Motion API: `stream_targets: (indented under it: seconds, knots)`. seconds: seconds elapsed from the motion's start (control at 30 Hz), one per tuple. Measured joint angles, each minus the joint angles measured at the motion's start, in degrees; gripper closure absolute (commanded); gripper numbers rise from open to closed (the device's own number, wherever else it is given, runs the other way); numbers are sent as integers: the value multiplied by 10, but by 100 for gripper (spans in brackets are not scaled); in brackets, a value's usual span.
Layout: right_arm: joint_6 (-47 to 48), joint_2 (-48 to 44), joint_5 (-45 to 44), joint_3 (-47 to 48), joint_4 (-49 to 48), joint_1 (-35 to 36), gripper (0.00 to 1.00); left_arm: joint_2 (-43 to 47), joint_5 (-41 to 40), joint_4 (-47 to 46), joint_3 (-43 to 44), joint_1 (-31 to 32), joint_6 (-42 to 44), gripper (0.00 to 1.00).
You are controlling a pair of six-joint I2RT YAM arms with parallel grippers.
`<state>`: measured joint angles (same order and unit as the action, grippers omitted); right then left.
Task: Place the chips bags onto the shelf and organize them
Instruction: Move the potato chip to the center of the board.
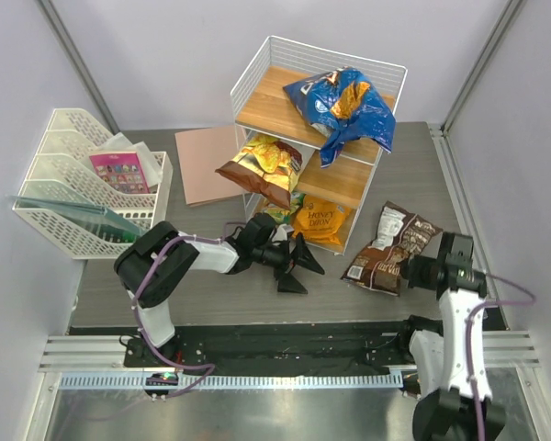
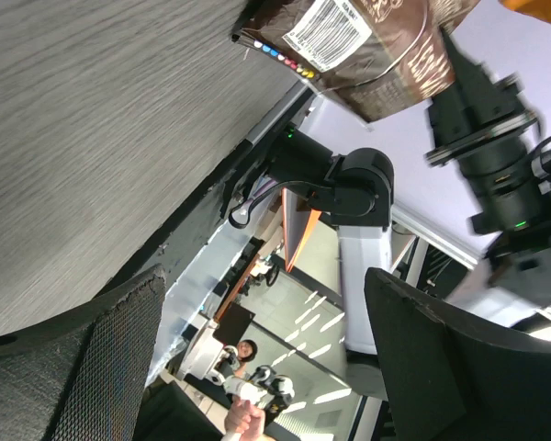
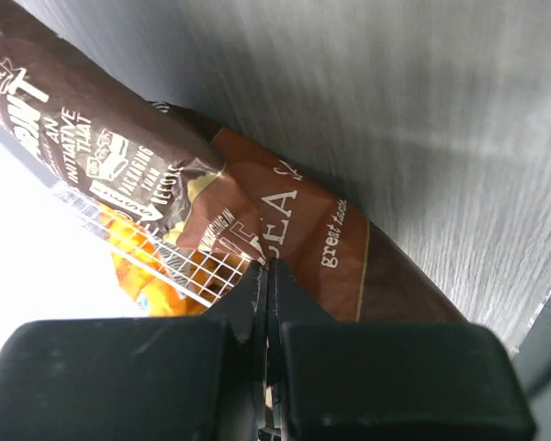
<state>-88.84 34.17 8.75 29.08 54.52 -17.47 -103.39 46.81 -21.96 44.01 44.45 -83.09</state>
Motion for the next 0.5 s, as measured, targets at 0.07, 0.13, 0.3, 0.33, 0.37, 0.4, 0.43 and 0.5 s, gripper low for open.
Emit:
stream_targets:
  seconds: [0.07,0.13,0.3,0.33,0.37,0.4,0.43,0.5]
  knots:
    - [40,81,1,43,-11,0,87,0,2,-6,0,0,-4,13]
    - [83,155,0,96,-27,0,84,0,3,-8,0,0,-5,13]
    - [171,317,-7,202,-82,1,60,1,3,-4,0,-5,-2,13]
    - [182,334,-7,209,-93,3,55,1,3,-3,0,-7,-2,13]
    - [192,346,-9,212,-99,6,53,2,3,0,0,-10,-1,13]
    - [196,350,-12,212,-99,9,53,2,3,1,0,-12,0,13]
    - [198,351,-12,212,-95,12,53,3,3,1,0,-14,0,13]
    - [197,344,-13,207,-85,23,64,3,3,1,0,-15,1,13]
